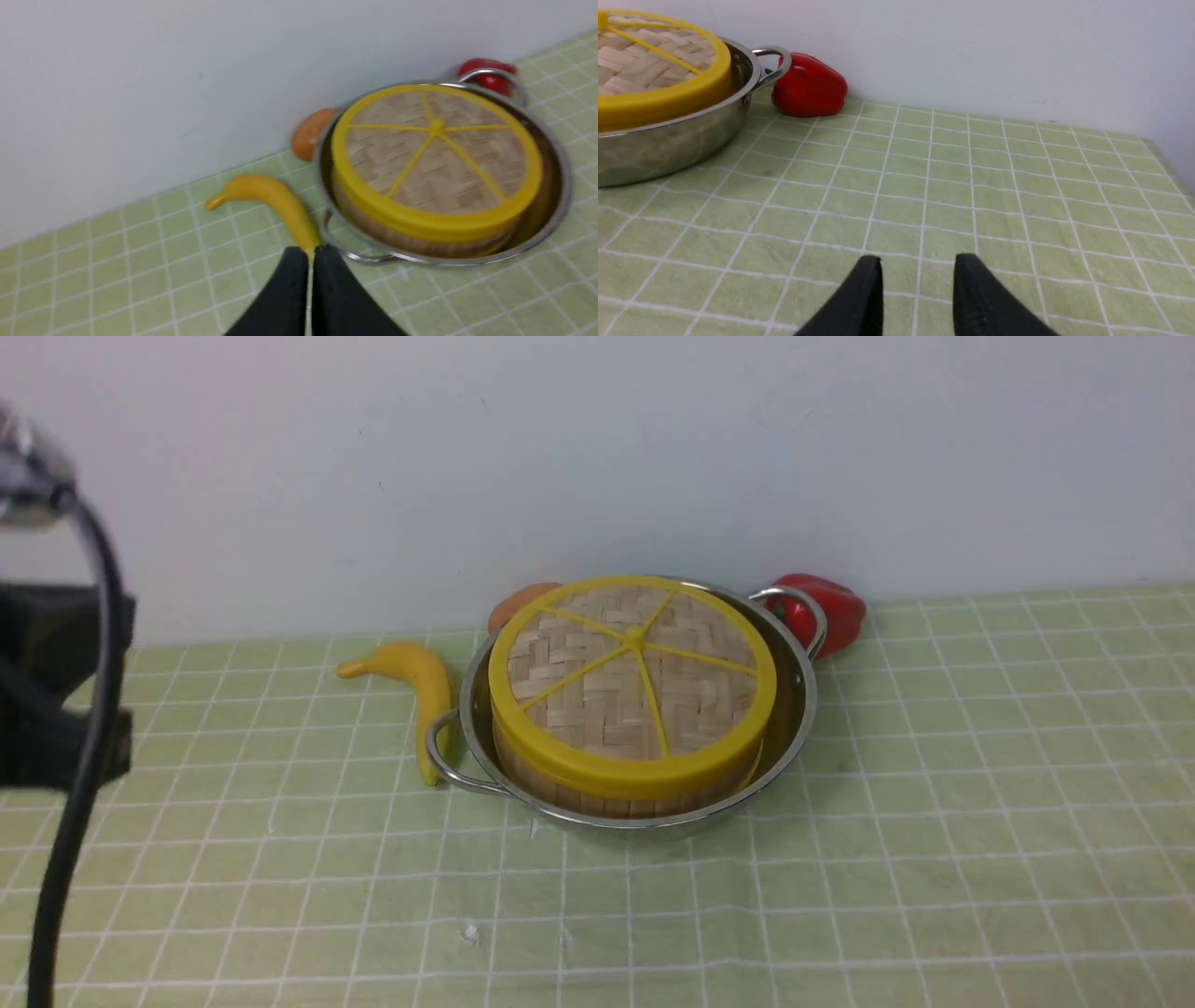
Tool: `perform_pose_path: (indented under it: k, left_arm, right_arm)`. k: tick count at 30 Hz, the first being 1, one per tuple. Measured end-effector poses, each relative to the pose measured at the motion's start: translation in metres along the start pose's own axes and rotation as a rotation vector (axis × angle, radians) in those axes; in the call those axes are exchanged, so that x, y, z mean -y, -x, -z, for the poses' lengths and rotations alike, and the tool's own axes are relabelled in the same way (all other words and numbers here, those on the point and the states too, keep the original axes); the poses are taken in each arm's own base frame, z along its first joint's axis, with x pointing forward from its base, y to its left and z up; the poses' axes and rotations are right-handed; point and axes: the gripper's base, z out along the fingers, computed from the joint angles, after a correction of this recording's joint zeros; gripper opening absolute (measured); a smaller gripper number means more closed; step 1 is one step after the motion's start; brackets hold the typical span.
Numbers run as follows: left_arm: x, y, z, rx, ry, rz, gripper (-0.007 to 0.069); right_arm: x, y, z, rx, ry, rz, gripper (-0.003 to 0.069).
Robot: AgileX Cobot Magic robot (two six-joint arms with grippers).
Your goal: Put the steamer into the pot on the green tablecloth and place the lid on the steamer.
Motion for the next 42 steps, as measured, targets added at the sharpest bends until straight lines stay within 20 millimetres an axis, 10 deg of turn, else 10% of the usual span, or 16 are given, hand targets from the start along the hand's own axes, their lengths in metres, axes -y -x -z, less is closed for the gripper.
perform_pose_path:
  k: [6, 12, 25, 42]
  left_arm:
    - [0.004, -0.095, 0.013, 0.021, 0.129, 0.061, 0.0033]
    - [0.014, -0.144, 0.020, 0.111, 0.168, 0.051, 0.0043]
    - [0.022, -0.194, 0.003, 0.146, 0.173, 0.062, 0.0064]
    - [0.024, -0.213, -0.010, 0.135, 0.170, 0.081, 0.0085]
  right_arm:
    - [0.000, 0.000, 0.000, 0.001, 0.000, 0.000, 0.0240]
    - [0.000, 0.000, 0.000, 0.002, 0.000, 0.000, 0.0240]
    - [0.000, 0.000, 0.000, 0.005, 0.000, 0.000, 0.0240]
    - [0.000, 0.000, 0.000, 0.005, 0.000, 0.000, 0.0240]
